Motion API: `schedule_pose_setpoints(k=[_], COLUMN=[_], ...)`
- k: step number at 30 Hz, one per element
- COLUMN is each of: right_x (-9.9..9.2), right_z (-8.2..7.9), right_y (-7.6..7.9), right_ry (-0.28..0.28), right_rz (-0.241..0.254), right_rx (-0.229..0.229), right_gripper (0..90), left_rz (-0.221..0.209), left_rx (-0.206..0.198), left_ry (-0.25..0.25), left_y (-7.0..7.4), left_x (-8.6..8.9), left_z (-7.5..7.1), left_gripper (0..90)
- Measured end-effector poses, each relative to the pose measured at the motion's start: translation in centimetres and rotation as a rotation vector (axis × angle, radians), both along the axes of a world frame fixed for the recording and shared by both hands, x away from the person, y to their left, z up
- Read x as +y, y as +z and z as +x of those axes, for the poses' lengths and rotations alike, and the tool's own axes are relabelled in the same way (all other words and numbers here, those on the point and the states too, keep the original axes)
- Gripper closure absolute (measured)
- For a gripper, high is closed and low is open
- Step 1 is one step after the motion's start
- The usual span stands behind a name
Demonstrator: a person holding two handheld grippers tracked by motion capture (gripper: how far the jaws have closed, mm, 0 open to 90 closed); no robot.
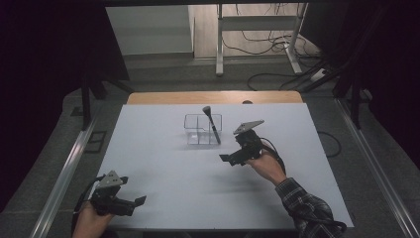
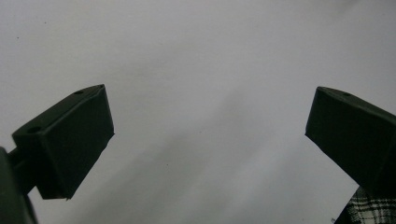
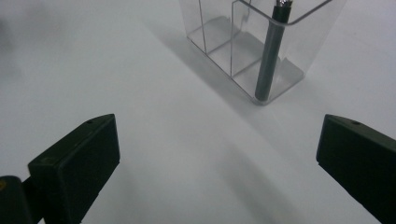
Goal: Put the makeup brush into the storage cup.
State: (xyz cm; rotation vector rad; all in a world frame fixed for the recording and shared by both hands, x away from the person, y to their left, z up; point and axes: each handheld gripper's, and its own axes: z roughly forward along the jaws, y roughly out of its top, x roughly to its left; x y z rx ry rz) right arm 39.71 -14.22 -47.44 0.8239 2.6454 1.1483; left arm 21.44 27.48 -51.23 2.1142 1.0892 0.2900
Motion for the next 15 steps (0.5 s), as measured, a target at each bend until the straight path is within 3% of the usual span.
schedule_pose_setpoints(k=[15], right_x=[-1.5], right_z=[-1.0], right_y=[-0.2], right_ry=[-0.001], right_rz=[-0.034], right_rx=[-0.015], right_gripper=[0.0], left_rz=[0.002], left_rx=[-0.001], left_ry=[-0.001], left_y=[0.0], left_x=[0.0], left_z=[0.0], left_gripper=[1.1])
